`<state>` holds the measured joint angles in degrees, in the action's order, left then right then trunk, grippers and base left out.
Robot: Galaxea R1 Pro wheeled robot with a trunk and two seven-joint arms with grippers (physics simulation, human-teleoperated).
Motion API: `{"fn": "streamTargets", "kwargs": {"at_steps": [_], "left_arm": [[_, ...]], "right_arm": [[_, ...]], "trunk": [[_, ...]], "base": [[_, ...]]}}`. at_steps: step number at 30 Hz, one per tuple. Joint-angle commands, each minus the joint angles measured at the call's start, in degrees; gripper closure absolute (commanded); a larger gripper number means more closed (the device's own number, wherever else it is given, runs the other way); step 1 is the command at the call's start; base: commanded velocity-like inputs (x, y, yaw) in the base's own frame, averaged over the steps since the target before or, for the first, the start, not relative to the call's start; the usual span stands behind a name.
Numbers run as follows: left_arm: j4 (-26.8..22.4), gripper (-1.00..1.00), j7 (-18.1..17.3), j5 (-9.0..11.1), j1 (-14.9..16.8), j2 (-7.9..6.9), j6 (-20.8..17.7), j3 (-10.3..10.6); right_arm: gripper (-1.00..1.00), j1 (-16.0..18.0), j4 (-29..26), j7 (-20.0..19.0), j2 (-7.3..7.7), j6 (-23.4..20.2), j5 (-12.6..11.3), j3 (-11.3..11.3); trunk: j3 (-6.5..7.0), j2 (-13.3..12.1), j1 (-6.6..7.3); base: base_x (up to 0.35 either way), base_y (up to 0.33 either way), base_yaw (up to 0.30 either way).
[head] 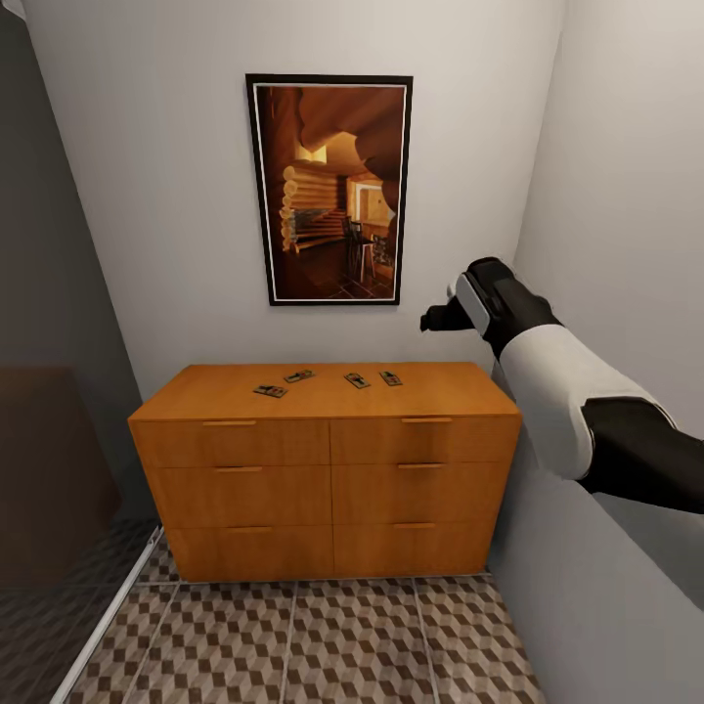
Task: Take the four mousetraps from the cabinet in the bathroom and place them on the bathroom floor. Make sure all four end up on the same floor surface, and ensure that at least two of them are either under or directly next to the same bathroom sink.
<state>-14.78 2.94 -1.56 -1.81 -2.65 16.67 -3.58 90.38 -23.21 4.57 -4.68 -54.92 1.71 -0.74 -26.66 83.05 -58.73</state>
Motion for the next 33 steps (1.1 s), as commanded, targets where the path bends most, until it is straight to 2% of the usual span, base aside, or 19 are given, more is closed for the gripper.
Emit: {"fn": "streamTargets", "kwargs": {"at_steps": [1,7,10,33], "left_arm": [[2.7,-1.0,0.1,-0.2,0.0,-0.4,0.1,-0.2],[7.5,-1.0,0.1,-0.2,0.0,-0.75,0.2,-0.2],[10.6,-1.0,0.2,-0.2,0.0,-0.85,0.2,-0.2],[11.5,-1.0,0.0,0.0,0.0,-0.39,0.2,-0.2]], "right_arm": [[-1.0,0.1,1.2,-0.2,-0.42,0.8,0.2,-0.1],[-1.0,0.1,2.2,-2.8,-0.34,2.5,0.2,-0.1],[-1.0,0.1,2.7,-6.0,-0.2,3.0,0.4,-0.1],[-1.0,-0.2,4.5,-6.8,0.08,3.2,0.7,-0.1]], "trunk": [[-0.05,0.0,0.0],[-0.05,0.0,0.0],[-0.05,0.0,0.0],[-0.05,0.0,0.0]], "base": [[0.0,0.0,0.0],[0.0,0.0,0.0],[0.0,0.0,0.0],[0.006,0.0,0.0]]}}
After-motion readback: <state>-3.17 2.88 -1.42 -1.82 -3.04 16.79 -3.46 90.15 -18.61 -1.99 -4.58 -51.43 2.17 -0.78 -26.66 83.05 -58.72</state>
